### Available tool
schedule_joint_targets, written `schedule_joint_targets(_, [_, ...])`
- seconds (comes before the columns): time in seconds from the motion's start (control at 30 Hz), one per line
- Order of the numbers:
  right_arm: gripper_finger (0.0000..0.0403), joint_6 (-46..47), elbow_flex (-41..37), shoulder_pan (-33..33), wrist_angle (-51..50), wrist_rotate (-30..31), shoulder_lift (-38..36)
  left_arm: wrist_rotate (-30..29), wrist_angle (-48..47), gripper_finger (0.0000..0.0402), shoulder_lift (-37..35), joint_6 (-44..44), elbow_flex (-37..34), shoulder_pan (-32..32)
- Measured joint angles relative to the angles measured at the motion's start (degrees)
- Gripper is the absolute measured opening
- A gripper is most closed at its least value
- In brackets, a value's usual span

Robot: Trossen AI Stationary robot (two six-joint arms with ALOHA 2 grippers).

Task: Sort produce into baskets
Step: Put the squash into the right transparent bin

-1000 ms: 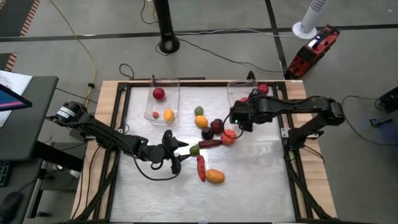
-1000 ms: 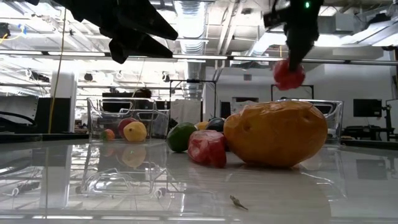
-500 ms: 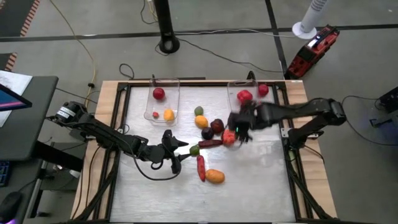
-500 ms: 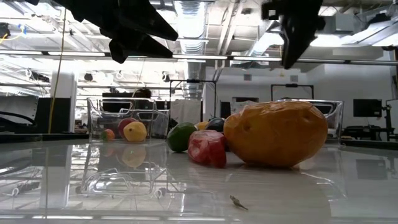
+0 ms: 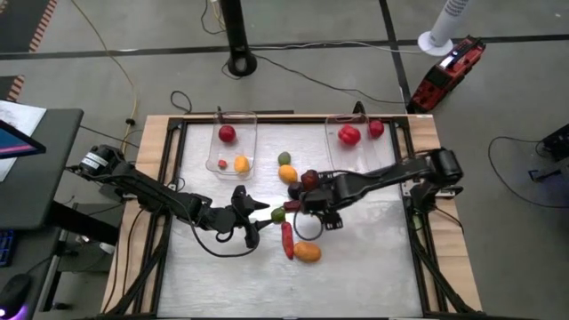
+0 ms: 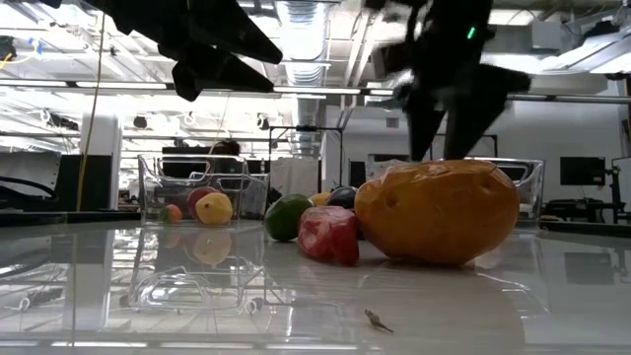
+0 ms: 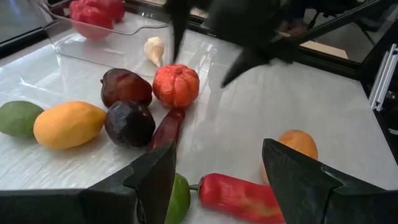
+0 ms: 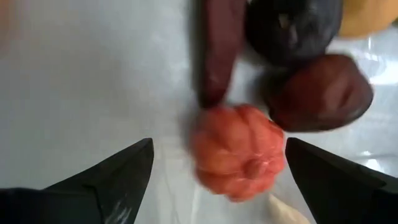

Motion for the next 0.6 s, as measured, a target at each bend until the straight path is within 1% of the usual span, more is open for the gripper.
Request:
schedule_joint_targets(0.1, [0.0398,-0.79,-0.06,-2.17,-0.47,-2.39,2.50,0.02,-0.12,0.0226,0.00,0.47,0.00,0.01])
schedule_joint_targets(0.3, [0.0398,-2.00,-0.02,-5.79,-2.08,-2.13,6.27,0.09,-0.95,0.0226,0.00,0.51,0.00,0.00])
schedule_joint_targets(0.4, [0.0397,-3.30,0.00,-6.84,-1.98,-3.91,7.55,0.13,-0.93,0.0226,0.00,0.51,0.00,0.00])
schedule_joint_targets(0.5, [0.0387,-3.49,0.00,-6.86,-2.03,-3.96,9.12,0.22,-0.93,0.0226,0.00,0.53,0.00,0.00])
schedule_joint_targets(0.6, [0.0365,-3.50,0.00,-6.83,-2.14,-3.84,10.33,0.28,-0.93,0.0226,0.00,0.53,0.00,0.00])
